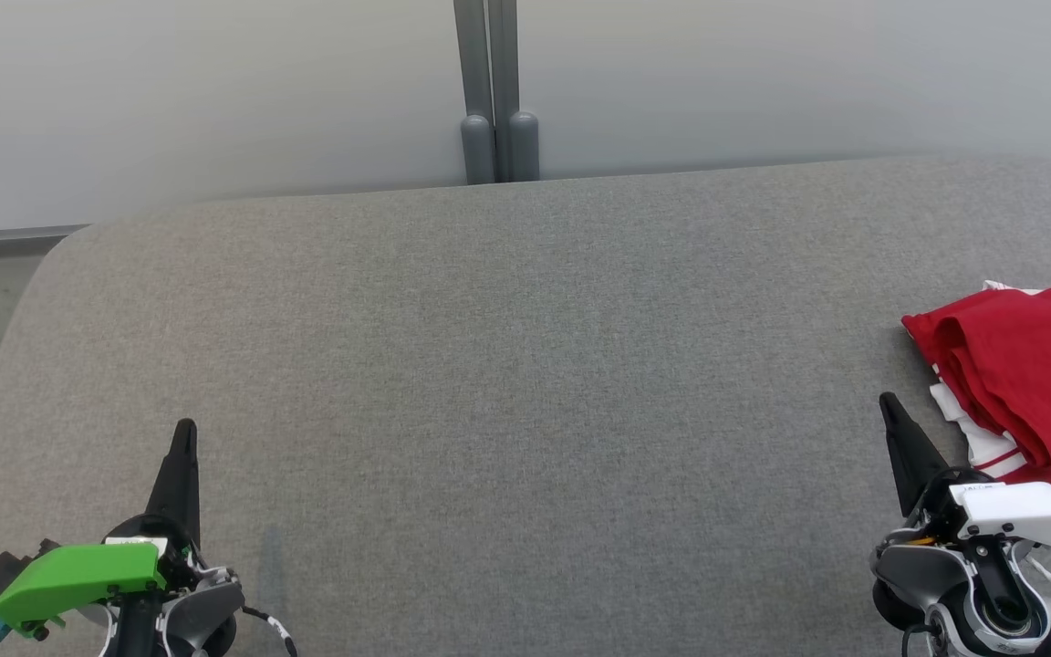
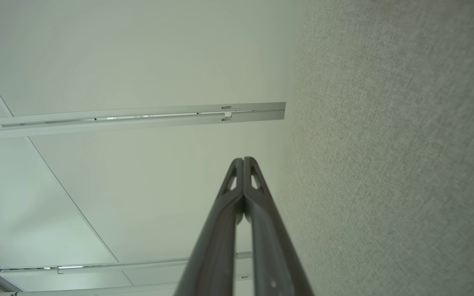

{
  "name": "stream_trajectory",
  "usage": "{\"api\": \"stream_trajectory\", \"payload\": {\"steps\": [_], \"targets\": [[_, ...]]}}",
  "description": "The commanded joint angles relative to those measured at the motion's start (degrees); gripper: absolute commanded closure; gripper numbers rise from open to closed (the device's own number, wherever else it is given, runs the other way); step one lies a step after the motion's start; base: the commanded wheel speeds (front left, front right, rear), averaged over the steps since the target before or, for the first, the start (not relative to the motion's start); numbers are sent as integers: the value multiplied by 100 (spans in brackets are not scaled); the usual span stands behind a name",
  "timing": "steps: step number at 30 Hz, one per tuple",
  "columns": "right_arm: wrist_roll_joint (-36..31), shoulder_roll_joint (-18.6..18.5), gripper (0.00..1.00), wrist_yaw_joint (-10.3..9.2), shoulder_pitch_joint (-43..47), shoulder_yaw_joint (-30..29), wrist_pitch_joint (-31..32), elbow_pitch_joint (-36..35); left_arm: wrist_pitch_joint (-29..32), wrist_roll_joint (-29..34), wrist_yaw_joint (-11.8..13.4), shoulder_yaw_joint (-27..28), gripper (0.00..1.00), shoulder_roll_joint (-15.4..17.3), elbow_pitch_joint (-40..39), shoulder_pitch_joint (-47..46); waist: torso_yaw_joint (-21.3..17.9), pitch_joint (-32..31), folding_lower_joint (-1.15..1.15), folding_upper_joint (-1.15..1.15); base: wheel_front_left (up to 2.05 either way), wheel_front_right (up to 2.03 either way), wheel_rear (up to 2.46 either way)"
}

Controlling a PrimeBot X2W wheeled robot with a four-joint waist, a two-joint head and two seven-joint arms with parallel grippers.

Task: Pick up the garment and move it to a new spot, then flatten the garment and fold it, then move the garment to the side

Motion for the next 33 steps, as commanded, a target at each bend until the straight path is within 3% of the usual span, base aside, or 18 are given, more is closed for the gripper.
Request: {"api": "stream_trajectory", "payload": {"steps": [1, 33], "targets": [[39, -24, 100, 4, 55, -9, 21, -33, 22, -4, -26, 17, 100, 37, -13, -70, 0, 0, 0, 0, 0, 0, 0], [40, -24, 100, 4, 55, -8, 20, -33, 22, -4, -20, 17, 100, 38, -13, -70, 0, 0, 0, 0, 0, 0, 0]]}}
